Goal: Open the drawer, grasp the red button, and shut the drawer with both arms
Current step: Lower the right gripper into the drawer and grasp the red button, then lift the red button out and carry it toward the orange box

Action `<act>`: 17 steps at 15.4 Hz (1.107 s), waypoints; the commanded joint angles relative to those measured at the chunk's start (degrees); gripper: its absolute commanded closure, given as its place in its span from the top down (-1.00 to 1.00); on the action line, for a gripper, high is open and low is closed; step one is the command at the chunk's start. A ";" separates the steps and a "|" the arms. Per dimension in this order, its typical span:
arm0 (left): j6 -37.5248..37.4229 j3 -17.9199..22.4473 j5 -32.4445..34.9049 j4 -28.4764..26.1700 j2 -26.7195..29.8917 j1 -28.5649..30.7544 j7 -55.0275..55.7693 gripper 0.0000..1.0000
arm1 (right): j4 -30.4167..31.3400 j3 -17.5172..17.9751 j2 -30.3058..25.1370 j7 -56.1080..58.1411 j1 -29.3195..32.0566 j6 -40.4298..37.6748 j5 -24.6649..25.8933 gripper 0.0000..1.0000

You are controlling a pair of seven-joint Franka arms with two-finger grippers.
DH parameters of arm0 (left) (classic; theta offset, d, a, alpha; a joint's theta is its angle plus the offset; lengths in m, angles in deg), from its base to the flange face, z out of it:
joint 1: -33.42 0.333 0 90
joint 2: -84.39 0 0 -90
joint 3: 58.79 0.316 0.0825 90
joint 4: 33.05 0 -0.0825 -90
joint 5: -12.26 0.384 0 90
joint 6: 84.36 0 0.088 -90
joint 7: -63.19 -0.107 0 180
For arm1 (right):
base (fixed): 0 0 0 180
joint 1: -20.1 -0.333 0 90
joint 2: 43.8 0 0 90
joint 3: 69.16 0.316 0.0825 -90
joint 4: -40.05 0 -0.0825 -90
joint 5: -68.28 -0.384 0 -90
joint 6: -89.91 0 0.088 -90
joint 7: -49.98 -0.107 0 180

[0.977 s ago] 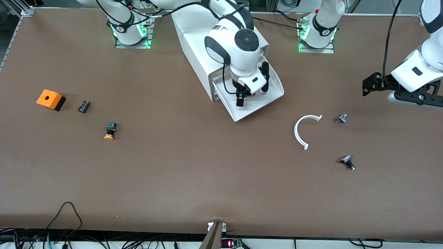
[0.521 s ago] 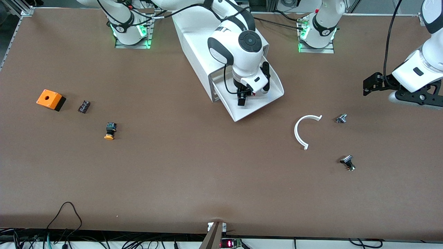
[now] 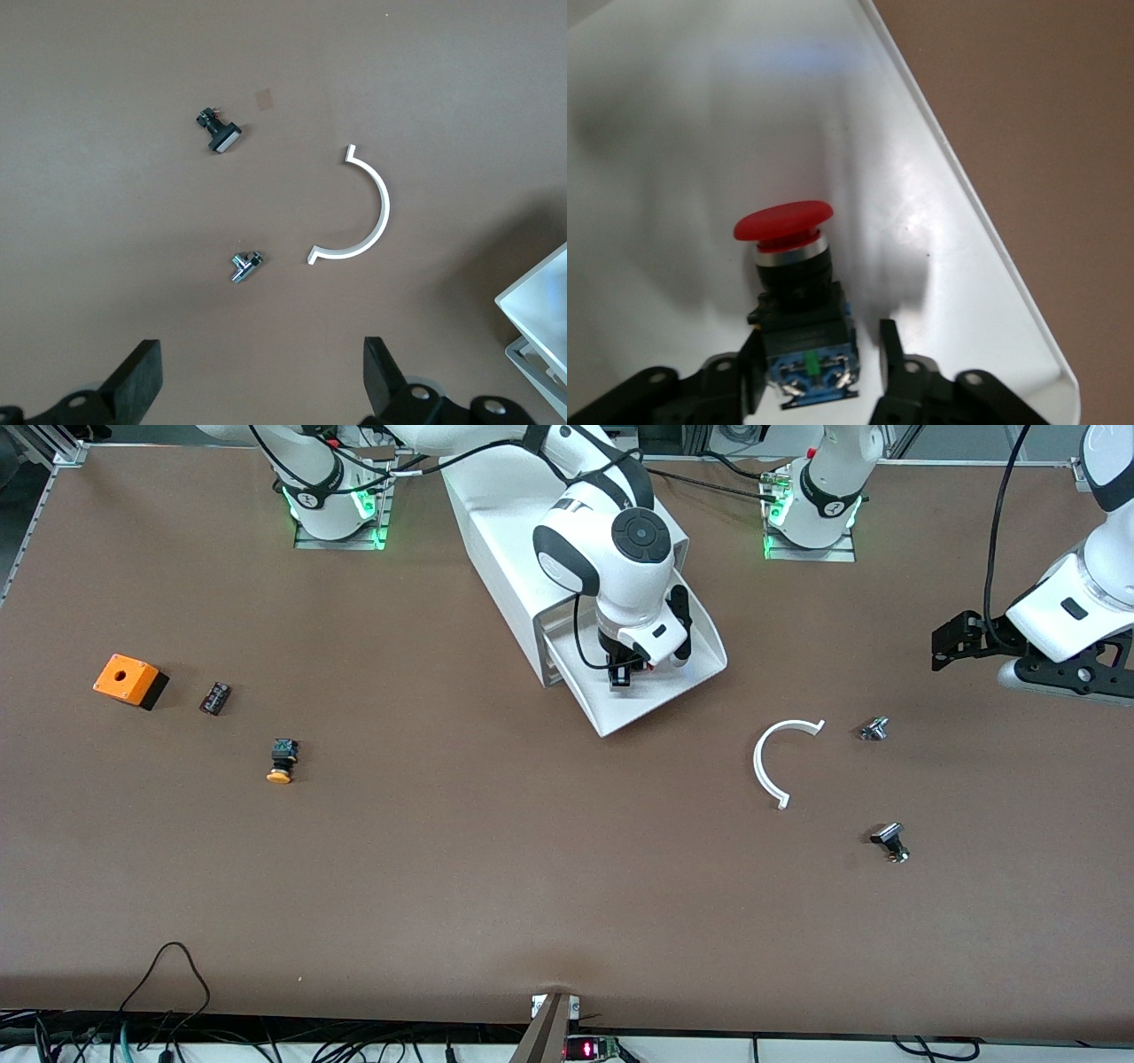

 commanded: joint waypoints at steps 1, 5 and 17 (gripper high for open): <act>-0.55 -0.21 0.46 1.20 -0.40 0.22 0.59 1.00 | -1.04 0.23 -0.33 0.43 -0.20 -0.35 0.80 -0.31; -0.64 -0.21 0.46 1.20 -0.40 0.22 0.59 1.00 | -1.48 -0.03 -0.33 0.43 -0.20 -0.17 0.80 -0.57; -1.25 -0.74 0.46 2.43 -0.32 0.22 0.50 1.00 | 9.66 -9.08 -13.94 -7.38 11.12 0.18 0.01 -0.55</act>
